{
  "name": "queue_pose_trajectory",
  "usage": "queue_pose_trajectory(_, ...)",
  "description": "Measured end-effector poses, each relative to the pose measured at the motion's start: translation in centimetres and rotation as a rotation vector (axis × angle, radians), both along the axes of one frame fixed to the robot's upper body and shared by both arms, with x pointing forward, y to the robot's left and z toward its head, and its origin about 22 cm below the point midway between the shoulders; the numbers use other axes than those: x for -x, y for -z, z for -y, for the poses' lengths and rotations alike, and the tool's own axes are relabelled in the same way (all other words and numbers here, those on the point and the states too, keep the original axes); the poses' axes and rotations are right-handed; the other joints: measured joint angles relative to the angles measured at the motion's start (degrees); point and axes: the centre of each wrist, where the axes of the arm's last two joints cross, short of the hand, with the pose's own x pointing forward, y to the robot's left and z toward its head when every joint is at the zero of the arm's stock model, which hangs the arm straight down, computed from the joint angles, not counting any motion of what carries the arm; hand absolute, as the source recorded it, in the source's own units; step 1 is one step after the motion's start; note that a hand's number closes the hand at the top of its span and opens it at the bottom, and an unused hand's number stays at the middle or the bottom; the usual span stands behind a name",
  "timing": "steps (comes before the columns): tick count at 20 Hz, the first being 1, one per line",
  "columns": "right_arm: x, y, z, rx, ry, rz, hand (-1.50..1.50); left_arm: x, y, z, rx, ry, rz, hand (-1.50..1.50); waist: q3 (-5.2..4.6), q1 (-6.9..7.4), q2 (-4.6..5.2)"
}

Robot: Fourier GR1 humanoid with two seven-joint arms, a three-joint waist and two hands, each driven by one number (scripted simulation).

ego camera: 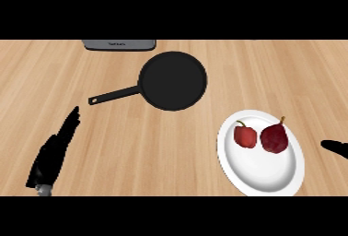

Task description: Pick the pear from the plate and place it in the pan

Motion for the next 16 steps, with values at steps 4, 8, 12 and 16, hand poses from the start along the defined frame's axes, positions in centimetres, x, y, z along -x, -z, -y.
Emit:
queue_pose_trajectory(4,-2.5,-0.8,0.0,-0.047,-0.038,-0.041,-1.5,-0.1,-0.7,0.4,0.0,0.006,0.004,0.0,0.04,0.22,0.01)
queue_pose_trajectory(8,-4.4,-1.5,-0.4,-0.067,-0.097,-0.089,-1.5,0.0,-1.2,0.3,-0.002,0.01,0.0,0.0,0.08,0.31,-0.01)
queue_pose_trajectory(12,-6.2,-1.3,-0.4,-0.091,-0.15,-0.171,-1.5,0.2,-1.2,0.6,0.004,0.015,-0.003,0.0,0.08,0.68,0.08)
queue_pose_trajectory(16,-7.5,-1.1,-0.9,-0.12,-0.207,-0.237,-1.5,0.6,-1.0,0.8,-0.003,0.016,0.002,0.0,0.08,0.6,0.06)
